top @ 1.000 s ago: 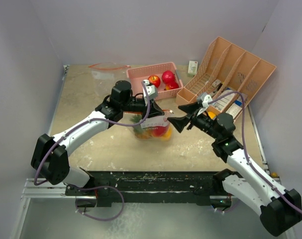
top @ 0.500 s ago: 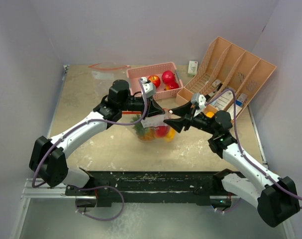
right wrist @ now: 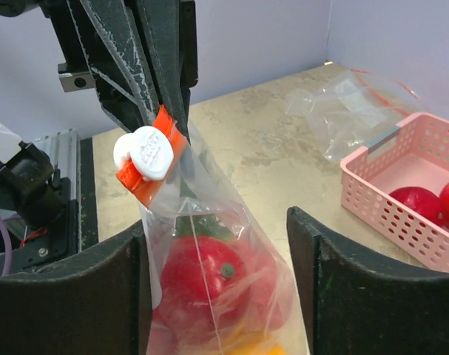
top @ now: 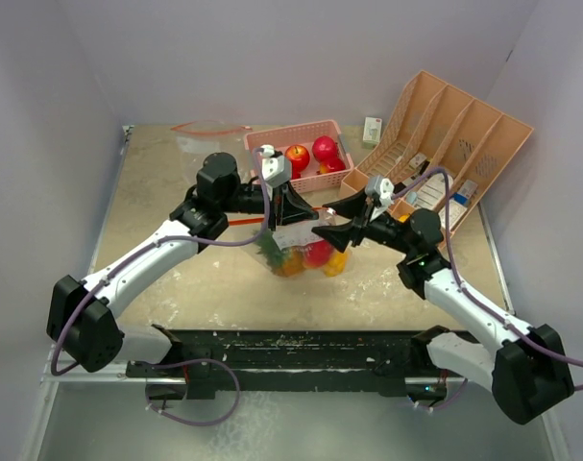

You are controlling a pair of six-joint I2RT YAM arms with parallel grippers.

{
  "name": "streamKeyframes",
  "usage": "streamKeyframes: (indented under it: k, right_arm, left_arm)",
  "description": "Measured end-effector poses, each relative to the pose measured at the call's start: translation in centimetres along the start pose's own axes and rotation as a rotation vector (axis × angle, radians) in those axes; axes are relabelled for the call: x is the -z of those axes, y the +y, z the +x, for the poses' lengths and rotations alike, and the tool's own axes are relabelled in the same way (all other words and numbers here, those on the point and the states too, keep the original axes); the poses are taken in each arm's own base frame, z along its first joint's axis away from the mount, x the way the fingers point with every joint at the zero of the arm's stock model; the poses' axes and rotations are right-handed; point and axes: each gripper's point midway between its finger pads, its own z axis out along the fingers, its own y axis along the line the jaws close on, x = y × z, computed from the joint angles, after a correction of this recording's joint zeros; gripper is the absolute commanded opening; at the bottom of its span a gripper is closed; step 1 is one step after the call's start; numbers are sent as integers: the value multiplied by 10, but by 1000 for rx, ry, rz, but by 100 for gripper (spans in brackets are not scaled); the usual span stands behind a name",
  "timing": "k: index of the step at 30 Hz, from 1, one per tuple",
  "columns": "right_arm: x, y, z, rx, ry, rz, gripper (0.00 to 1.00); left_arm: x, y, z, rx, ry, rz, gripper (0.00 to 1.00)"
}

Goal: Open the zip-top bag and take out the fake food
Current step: Unzip the zipper food storage bag at the center of the board.

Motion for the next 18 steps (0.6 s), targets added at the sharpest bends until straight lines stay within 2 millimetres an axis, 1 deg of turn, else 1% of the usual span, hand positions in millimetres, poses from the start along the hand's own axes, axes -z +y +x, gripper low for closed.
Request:
streamKeyframes:
  k: [3,6,8,11,15,16,18]
  right_arm:
    - [-3,0,-3,7,-8,-16,59]
    - [-7,3,-6,8,-15,-52,57]
    - [-10,4,-8,12,-19,-76,53]
    - [-12,8,-10,16,-19,-110,35]
    - [-12,16,-9,9,-9,-153,2]
    - [-11,17,-9,12,-9,-158,0]
    - [-11,17,-8,6,-5,-160,0]
  left_arm:
    - [0,-3,-2,4,-6,14,0]
    - [0,-4,-2,3,-7,23,0]
    - [0,-5,-1,5,-4,29,0]
    - [-2,-4,2,11,1,34,0]
    - [-3,0,4,14,5,26,0]
    - [-3,0,5,17,5,27,0]
    - [-3,-1,4,16,5,33,0]
